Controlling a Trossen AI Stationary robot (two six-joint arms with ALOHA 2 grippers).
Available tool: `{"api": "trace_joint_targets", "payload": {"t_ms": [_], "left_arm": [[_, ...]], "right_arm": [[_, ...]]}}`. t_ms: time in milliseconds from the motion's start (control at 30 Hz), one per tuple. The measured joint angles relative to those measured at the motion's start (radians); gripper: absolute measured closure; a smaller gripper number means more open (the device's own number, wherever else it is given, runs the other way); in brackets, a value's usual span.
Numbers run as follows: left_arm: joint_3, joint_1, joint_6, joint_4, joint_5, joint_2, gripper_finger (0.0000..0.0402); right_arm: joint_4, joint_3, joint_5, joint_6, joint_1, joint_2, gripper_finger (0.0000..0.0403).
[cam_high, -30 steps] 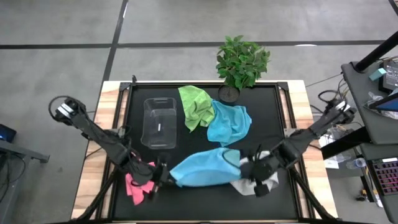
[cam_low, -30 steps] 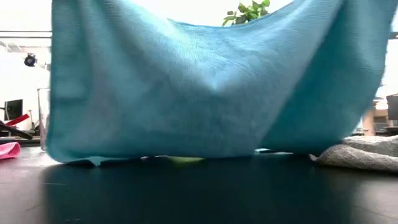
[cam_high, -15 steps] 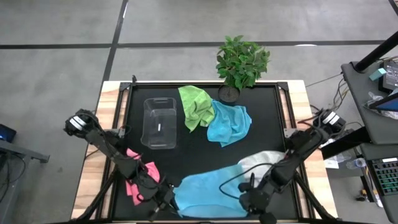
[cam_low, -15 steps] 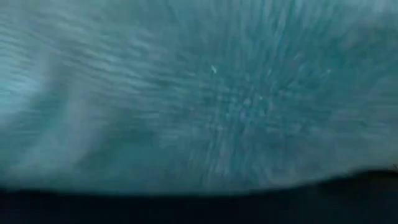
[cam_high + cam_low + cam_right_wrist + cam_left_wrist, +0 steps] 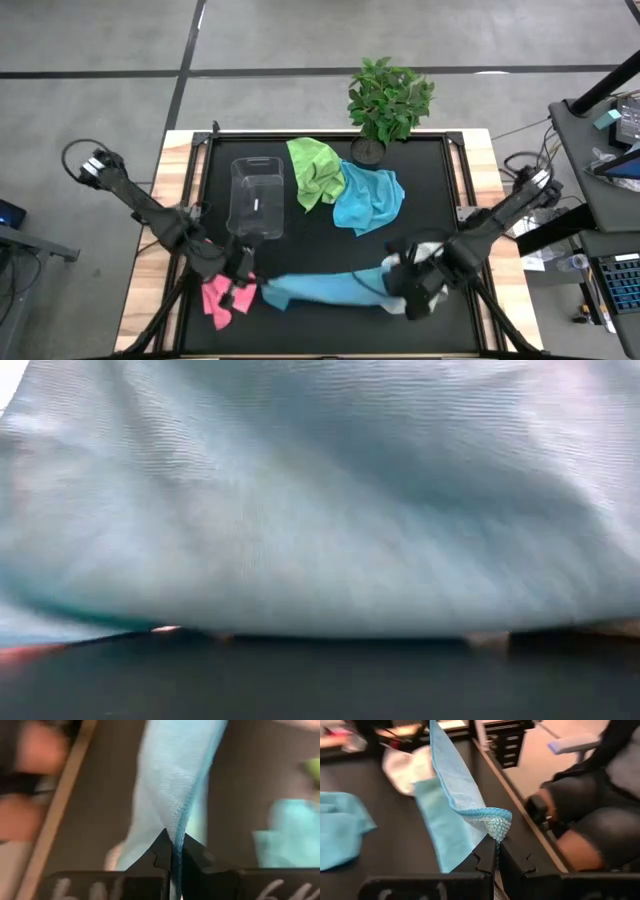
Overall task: Fold microfiber towels
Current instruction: Fold the bottom blue microfiber towel
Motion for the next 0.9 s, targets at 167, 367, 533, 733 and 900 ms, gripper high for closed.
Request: {"api": "trace_joint_targets", "payload": {"t_ms": [167,367,533,733,900], "left_arm": [[-0.002,0.038,0.118,-0.076,-0.078,-0.136,0.0401],[-0.003,0.050,0.173,-0.060,-0.124,-0.221,0.0401],[-0.054,0.022,0.090,0.002,-0.108,-0.139,0.0401],[-0.086,-0.047,-0.003,0.171,-0.024,0.050,0.0401],[-0.085,-0.078,-0.117,0.314,0.012,0.250,0.0401]], "right_arm": [[-0.045,0.037,0.191,-0.119,-0.087,-0.074,0.0394],[-0.042,0.039,0.225,-0.164,-0.150,-0.156,0.0394],[-0.035,-0.009,0.145,-0.091,-0.121,-0.171,0.0394],[0.058,-0.110,-0.030,0.001,-0.053,-0.127,0.0394],[0.233,-0.212,-0.247,0.058,-0.004,-0.067,0.0394]]}}
